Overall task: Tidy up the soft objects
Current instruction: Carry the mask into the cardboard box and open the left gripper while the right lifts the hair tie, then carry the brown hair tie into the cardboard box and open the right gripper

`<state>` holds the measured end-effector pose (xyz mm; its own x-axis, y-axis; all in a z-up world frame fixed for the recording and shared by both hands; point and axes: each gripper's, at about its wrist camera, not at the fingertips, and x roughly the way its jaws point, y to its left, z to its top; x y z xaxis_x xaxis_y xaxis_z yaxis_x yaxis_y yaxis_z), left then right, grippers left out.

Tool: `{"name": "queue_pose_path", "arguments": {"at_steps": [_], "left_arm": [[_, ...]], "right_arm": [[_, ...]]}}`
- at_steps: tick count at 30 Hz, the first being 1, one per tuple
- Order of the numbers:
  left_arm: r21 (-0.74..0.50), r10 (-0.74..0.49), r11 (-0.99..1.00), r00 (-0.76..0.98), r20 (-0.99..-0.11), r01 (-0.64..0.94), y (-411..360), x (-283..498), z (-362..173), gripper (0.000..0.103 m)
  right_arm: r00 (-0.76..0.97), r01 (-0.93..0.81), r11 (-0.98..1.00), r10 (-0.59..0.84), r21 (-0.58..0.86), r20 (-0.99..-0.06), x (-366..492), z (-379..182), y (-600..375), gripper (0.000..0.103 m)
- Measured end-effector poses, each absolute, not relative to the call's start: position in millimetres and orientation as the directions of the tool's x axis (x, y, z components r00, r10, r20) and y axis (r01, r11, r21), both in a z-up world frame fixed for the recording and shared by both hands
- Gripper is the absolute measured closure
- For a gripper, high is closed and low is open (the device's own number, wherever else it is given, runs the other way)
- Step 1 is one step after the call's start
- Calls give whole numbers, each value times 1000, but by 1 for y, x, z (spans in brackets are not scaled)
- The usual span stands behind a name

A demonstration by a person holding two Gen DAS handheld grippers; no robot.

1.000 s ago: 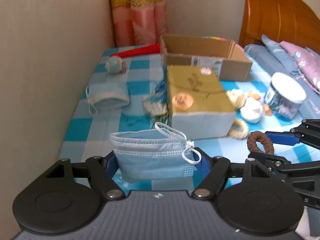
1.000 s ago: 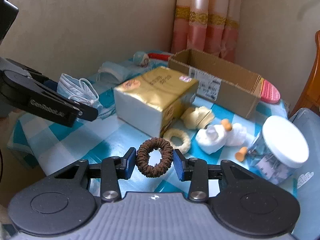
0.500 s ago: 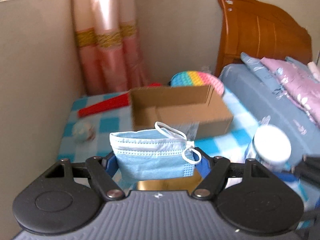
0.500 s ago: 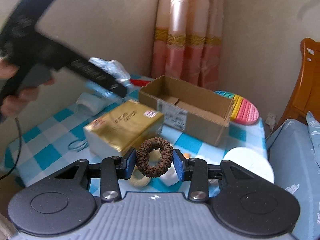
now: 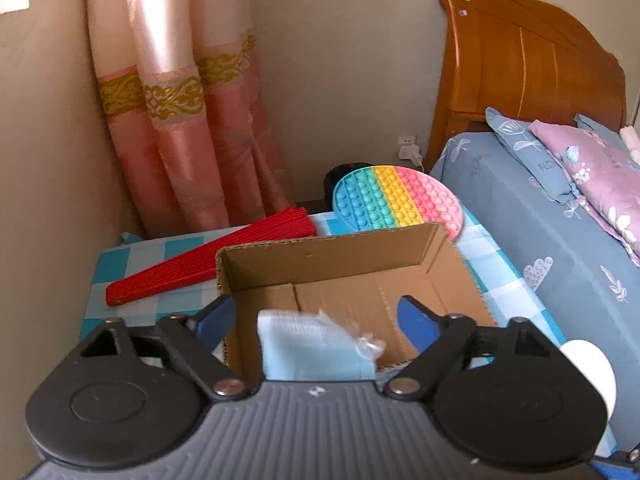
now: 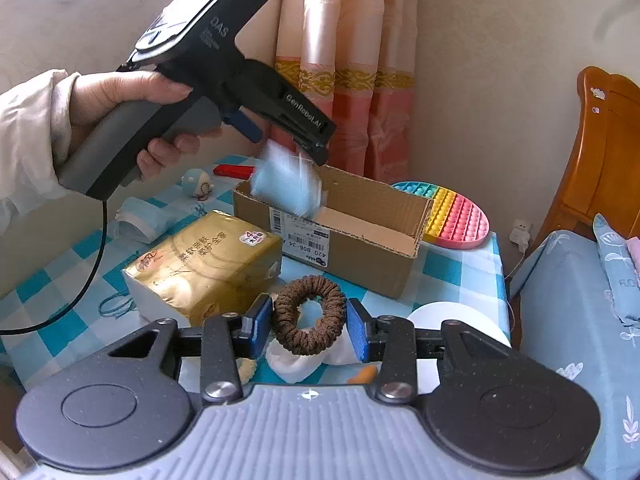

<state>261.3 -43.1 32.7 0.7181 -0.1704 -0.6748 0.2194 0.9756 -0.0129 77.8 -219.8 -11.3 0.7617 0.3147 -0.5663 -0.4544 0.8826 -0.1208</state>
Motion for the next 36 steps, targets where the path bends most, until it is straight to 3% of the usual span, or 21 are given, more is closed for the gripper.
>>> {"name": "queue_pose_path", "arguments": {"at_steps": [10, 22, 32, 34, 36], "left_arm": [[-34, -120, 992, 789, -603, 126, -7, 195, 41, 5], [-51, -24, 999, 773, -633, -11, 23, 89, 8, 4], [-12, 45, 997, 755, -654, -70, 43, 67, -9, 3], [-3, 50, 998, 754, -655, -68, 45, 64, -11, 3], [4, 54, 998, 751, -658, -69, 48, 60, -13, 3]], "right_arm": [[768, -445, 888, 309, -119, -561, 88, -5, -221, 58], [786, -413, 901, 279, -133, -551, 137, 24, -214, 58], [777, -400, 899, 227, -181, -587, 215, 33, -188, 58], [772, -387, 902, 205, -189, -601, 232, 32, -184, 55], [760, -380, 908, 196, -178, -620, 246, 31, -182, 32]]}}
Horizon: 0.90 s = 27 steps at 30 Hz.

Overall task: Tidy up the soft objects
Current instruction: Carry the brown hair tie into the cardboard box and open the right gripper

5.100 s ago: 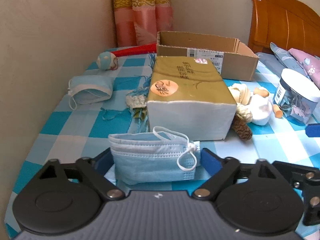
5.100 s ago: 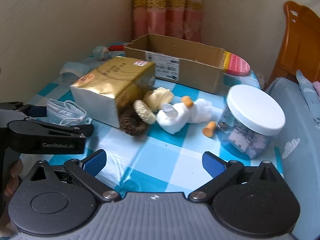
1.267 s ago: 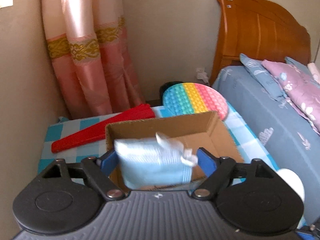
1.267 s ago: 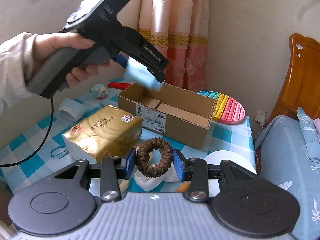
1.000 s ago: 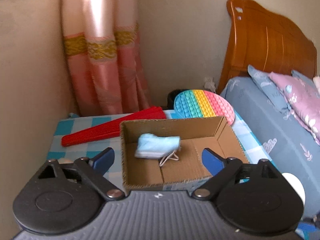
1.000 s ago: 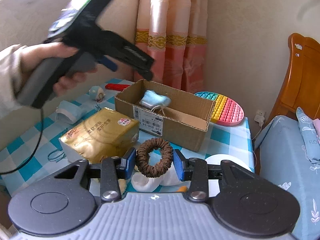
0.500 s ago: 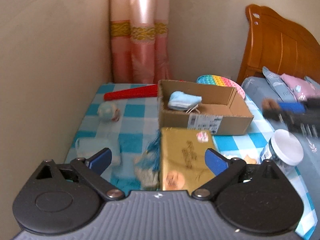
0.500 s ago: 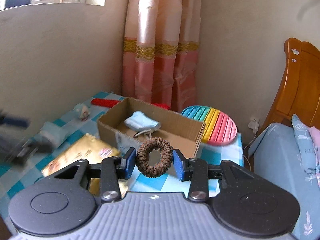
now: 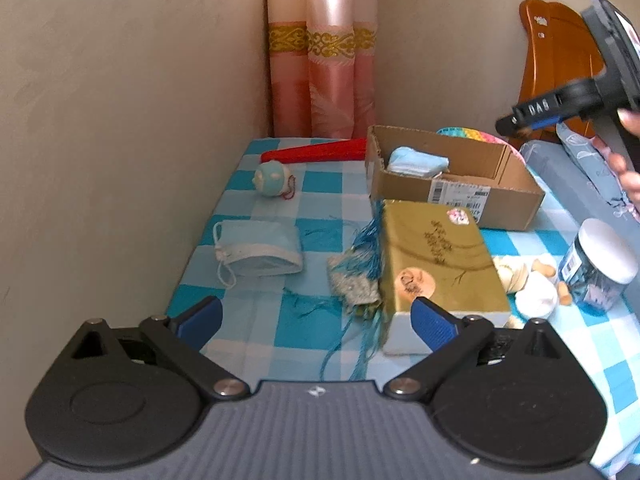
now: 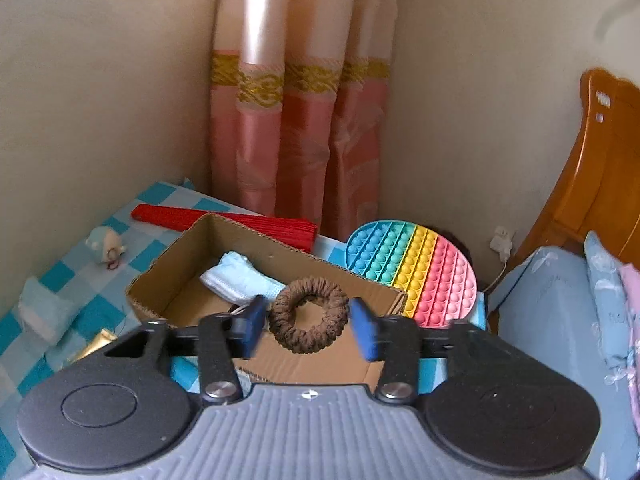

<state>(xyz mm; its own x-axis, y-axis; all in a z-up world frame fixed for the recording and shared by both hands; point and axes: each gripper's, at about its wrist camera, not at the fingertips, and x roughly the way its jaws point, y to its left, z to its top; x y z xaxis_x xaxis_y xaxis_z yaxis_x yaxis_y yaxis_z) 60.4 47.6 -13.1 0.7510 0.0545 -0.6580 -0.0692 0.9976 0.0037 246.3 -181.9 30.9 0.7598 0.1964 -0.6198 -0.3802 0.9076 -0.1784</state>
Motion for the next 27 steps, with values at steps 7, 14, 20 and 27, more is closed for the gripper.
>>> {"name": "queue_pose_path", "arguments": {"at_steps": [7, 14, 20, 27], "left_arm": [[16, 63, 997, 739, -671, -71, 55, 54, -23, 3], [-21, 32, 998, 738, -674, -63, 59, 48, -25, 3], [-1, 31, 999, 731, -682, -42, 53, 42, -27, 3], [-38, -6, 999, 723, -690, -27, 51, 38, -33, 3]], "right_arm": [[791, -339, 934, 219, -112, -572, 240, 38, -187, 0], [796, -372, 918, 241, -136, -555, 199, 43, -183, 0], [769, -423, 900, 297, -102, -566, 163, 34, -185, 0], [747, -446, 889, 304, -107, -591, 122, 7, -189, 0]]}}
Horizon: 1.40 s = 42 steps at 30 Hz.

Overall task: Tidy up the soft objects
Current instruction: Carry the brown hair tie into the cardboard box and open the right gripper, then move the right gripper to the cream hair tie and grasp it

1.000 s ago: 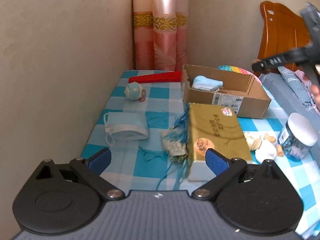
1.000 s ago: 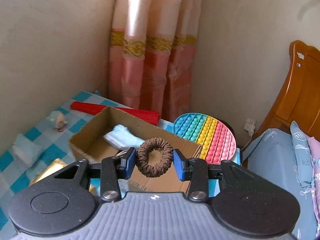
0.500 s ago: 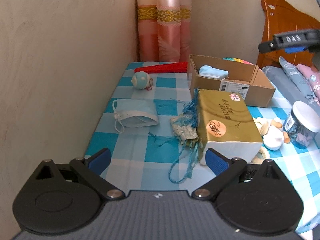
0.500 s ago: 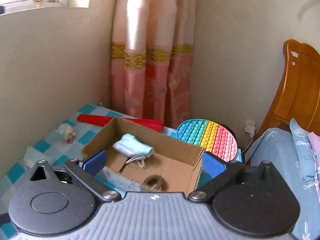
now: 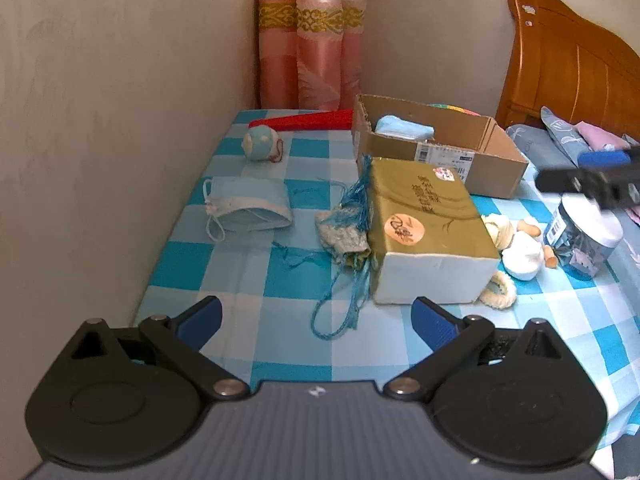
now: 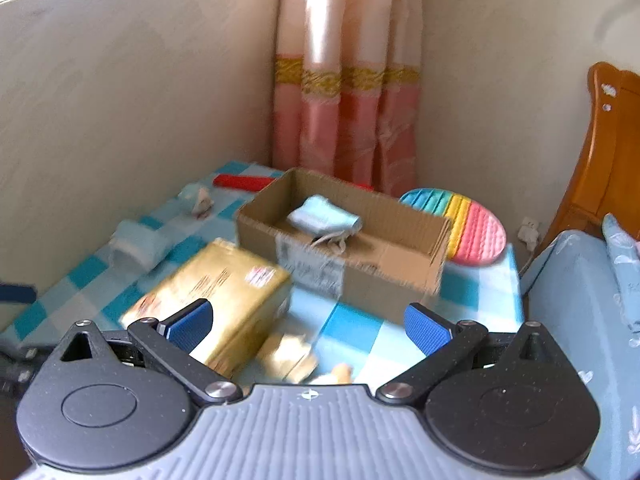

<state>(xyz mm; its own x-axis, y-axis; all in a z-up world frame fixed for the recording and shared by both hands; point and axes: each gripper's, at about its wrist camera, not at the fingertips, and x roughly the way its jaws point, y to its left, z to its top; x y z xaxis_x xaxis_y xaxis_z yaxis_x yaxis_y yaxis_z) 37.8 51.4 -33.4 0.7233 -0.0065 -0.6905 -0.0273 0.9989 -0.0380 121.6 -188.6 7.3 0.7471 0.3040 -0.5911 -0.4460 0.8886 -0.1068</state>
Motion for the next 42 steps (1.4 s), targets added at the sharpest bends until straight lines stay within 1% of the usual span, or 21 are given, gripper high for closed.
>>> {"name": "queue_pose_path", "arguments": {"at_steps": [2, 5, 11, 21, 27, 34, 40, 42], "left_arm": [[-33, -5, 999, 723, -691, -25, 51, 37, -35, 3], [-21, 2, 1000, 727, -687, -22, 50, 35, -36, 3], [-28, -5, 999, 716, -698, -20, 49, 36, -40, 3], [-35, 2, 999, 696, -718, -39, 53, 39, -48, 2], [-39, 4, 998, 687, -727, -47, 54, 45, -52, 2], [-43, 8, 997, 672, -740, -59, 55, 50, -57, 3], [-52, 4, 997, 662, -750, -65, 56, 55, -62, 3], [-55, 1, 996, 658, -753, -65, 56, 56, -63, 3]], "right_arm": [[734, -467, 879, 327, -93, -595, 111, 0, -191, 0], [695, -538, 841, 405, -56, -595, 94, -11, -197, 0], [625, -573, 819, 455, 23, -635, 78, -32, -202, 0], [571, -584, 812, 426, 18, -701, 75, -67, -193, 0], [563, -560, 828, 373, -9, -737, 82, -88, -186, 0], [536, -581, 814, 397, 15, -745, 86, -97, -178, 0], [564, -596, 801, 362, -62, -742, 82, -100, -165, 0], [569, -590, 805, 363, -59, -737, 82, -101, -165, 0]]}}
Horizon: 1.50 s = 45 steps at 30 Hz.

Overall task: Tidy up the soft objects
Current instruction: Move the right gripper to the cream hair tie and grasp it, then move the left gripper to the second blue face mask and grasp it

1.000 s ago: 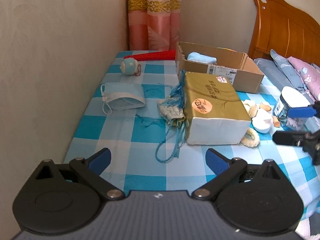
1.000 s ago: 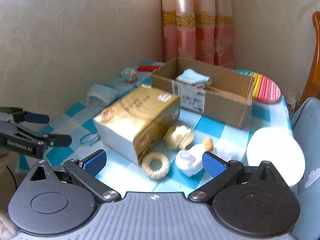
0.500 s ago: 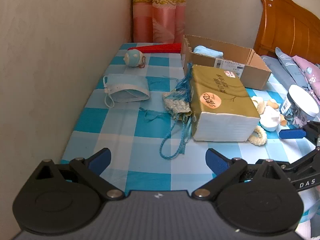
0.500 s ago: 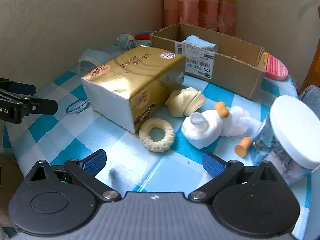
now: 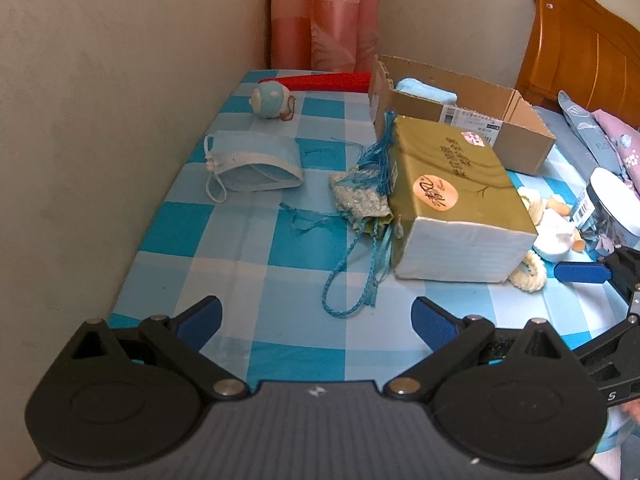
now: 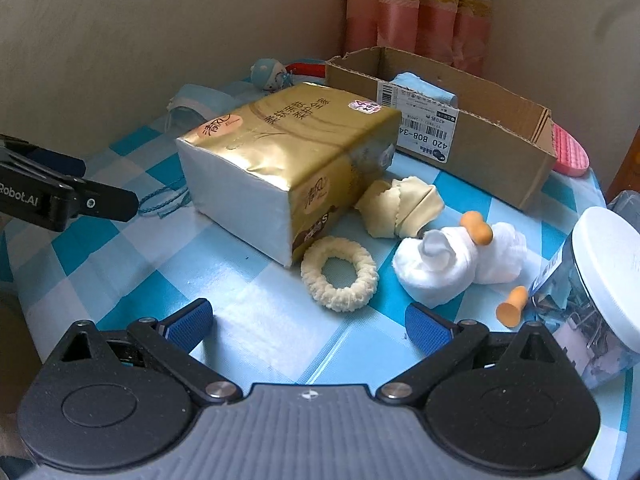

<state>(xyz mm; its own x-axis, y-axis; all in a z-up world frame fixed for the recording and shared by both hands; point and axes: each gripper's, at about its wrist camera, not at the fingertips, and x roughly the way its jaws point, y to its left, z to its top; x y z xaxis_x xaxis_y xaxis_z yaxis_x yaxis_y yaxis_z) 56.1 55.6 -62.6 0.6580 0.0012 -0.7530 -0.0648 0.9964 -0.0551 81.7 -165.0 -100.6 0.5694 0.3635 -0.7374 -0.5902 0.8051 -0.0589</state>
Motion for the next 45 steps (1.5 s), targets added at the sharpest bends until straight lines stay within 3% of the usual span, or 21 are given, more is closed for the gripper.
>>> {"name": "queue_pose_path", "arguments": {"at_steps": [13, 18, 22, 27, 29, 45], "left_arm": [[-68, -9, 996, 657, -754, -64, 56, 55, -63, 3], [-69, -8, 995, 659, -752, -66, 58, 54, -62, 2], [-76, -14, 995, 659, -752, -66, 59, 53, -62, 2], [-72, -12, 995, 658, -753, -65, 58, 54, -62, 2], [-69, -10, 996, 660, -751, -64, 58, 54, -62, 3], [-87, 105, 974, 760, -642, -208, 90, 110, -38, 3]], "right_arm": [[575, -593, 803, 373, -58, -728, 82, -100, -164, 2], [572, -612, 788, 384, -66, -725, 85, -97, -159, 25], [586, -602, 793, 360, -93, -726, 87, -92, -159, 39], [594, -576, 813, 341, -88, -729, 91, -89, -166, 64], [602, -561, 823, 328, -93, -728, 93, -88, -168, 68], [591, -571, 816, 334, -89, -734, 73, -88, -180, 68]]}}
